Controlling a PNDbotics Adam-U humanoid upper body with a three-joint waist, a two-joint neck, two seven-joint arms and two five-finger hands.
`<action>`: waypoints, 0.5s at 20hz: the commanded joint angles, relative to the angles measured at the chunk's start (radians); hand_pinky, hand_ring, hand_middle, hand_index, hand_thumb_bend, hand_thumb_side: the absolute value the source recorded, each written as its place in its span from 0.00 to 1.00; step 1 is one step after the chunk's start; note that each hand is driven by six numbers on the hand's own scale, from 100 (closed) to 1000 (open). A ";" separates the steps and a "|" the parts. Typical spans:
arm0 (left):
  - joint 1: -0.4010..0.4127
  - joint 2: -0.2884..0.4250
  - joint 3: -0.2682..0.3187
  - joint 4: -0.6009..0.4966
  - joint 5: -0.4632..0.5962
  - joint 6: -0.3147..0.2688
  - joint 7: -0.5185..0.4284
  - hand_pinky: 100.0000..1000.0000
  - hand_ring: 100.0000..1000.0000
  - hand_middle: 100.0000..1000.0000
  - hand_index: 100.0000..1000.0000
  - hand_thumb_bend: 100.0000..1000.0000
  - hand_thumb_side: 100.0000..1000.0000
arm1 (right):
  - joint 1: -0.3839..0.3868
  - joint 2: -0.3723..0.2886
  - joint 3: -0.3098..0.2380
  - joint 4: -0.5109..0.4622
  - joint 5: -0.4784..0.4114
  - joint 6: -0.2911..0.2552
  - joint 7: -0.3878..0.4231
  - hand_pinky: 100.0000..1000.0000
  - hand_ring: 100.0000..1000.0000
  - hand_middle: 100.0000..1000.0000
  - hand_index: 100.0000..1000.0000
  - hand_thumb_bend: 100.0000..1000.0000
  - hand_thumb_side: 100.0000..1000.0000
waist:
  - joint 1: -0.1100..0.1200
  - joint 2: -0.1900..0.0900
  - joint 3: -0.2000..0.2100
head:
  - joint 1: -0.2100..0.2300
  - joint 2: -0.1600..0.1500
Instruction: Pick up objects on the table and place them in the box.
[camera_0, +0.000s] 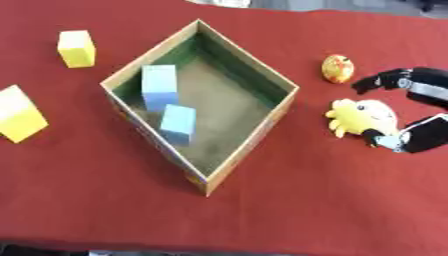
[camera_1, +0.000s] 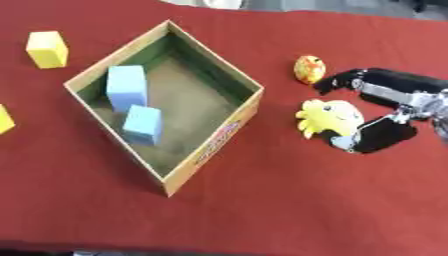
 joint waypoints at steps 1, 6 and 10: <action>-0.007 0.017 0.004 -0.015 0.005 -0.001 -0.005 0.94 0.76 0.74 0.83 0.11 0.72 | -0.012 -0.013 -0.005 -0.009 0.028 0.035 0.009 0.94 0.94 0.85 0.95 0.24 0.17 | -0.004 0.001 0.000 | -0.001 -0.013; -0.007 0.015 0.003 -0.015 0.005 0.000 -0.006 0.94 0.76 0.74 0.83 0.11 0.72 | -0.022 -0.002 -0.006 0.023 0.071 0.045 0.006 0.94 0.95 0.86 0.95 0.28 0.16 | -0.003 0.004 0.000 | -0.001 -0.018; -0.007 0.013 0.003 -0.015 0.005 0.000 -0.007 0.94 0.76 0.74 0.83 0.11 0.72 | -0.029 0.006 -0.005 0.069 0.106 0.042 0.000 0.94 0.95 0.87 0.95 0.30 0.16 | -0.003 0.006 0.000 | 0.000 -0.021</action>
